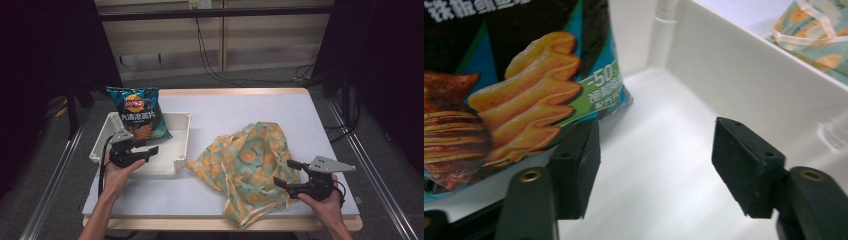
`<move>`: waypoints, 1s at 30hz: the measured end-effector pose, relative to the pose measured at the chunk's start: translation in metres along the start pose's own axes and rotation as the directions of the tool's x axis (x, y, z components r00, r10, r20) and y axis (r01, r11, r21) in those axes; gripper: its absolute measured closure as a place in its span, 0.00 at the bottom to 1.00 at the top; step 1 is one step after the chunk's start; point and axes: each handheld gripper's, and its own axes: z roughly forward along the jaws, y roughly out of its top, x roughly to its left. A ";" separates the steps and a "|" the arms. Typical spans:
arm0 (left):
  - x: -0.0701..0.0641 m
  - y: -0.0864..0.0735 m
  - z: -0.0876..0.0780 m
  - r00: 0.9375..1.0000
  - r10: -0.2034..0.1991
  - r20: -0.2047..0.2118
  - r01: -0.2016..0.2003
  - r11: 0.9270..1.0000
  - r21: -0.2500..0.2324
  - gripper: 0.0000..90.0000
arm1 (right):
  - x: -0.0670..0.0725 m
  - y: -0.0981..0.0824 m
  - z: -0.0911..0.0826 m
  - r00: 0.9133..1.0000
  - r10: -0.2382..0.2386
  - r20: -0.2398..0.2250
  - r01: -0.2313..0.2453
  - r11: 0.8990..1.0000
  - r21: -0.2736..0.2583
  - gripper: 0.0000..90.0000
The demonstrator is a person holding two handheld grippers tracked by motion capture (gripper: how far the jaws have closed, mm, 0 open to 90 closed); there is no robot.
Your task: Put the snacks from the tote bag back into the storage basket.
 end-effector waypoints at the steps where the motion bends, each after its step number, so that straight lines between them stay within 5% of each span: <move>1: -0.003 0.000 -0.002 1.000 0.006 0.006 -0.006 1.000 -0.005 0.38 | 0.000 0.000 0.000 1.000 -0.002 0.000 0.002 1.000 0.000 0.20; 9: -0.021 -0.009 -0.017 0.998 0.060 0.025 -0.058 0.995 -0.081 0.35 | 0.000 -0.001 -0.001 1.000 0.000 0.005 0.000 1.000 0.002 0.20; 20: -0.036 -0.029 -0.035 0.999 -0.022 0.026 0.024 0.995 -0.098 0.24 | -0.003 -0.002 -0.003 1.000 0.007 0.016 -0.007 1.000 -0.002 0.20; 30: -0.049 -0.051 -0.047 0.999 -0.034 0.007 0.035 0.993 -0.110 0.14 | -0.003 -0.003 -0.005 1.000 0.006 0.023 -0.006 1.000 -0.004 0.20</move>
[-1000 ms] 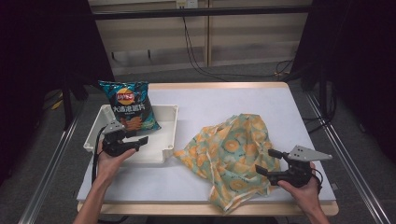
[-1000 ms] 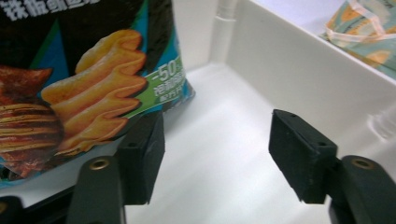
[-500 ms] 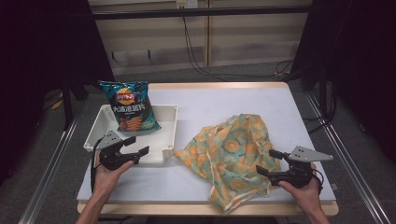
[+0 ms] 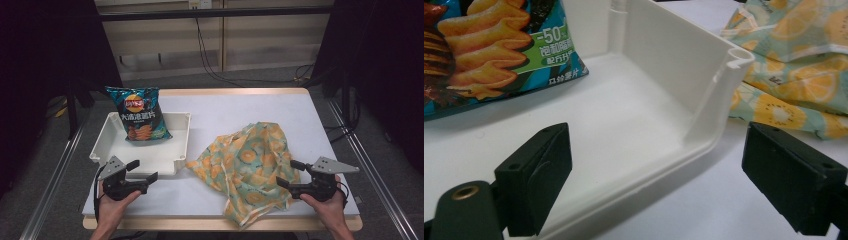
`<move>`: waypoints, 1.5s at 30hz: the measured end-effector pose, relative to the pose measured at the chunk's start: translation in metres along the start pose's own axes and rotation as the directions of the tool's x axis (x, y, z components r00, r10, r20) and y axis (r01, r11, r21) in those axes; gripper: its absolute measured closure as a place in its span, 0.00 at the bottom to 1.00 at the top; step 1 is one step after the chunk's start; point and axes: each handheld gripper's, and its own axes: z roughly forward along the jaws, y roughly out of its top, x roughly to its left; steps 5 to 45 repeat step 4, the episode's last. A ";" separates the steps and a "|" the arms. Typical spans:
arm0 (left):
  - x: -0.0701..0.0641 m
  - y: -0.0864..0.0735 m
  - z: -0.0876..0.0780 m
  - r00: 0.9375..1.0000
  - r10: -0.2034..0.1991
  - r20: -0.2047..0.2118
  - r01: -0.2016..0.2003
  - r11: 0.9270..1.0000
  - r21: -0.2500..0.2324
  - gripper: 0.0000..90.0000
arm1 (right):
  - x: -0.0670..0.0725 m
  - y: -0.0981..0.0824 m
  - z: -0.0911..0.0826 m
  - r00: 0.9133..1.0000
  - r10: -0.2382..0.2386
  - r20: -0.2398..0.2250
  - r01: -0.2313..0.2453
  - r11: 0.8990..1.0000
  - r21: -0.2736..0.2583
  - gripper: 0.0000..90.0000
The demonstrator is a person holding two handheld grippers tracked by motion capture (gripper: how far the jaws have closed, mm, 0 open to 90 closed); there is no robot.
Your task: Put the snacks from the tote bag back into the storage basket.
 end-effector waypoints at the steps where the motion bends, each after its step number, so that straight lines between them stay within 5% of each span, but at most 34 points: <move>1: -0.001 0.000 -0.001 1.000 -0.008 0.000 0.008 1.000 -0.009 0.14 | 0.000 0.000 0.000 1.000 0.001 0.000 -0.001 1.000 -0.001 0.20; 45: -0.002 0.001 -0.001 1.000 0.004 -0.015 -0.004 1.000 -0.009 0.14 | -0.002 0.000 -0.002 1.000 0.006 0.002 -0.006 1.000 -0.004 0.20</move>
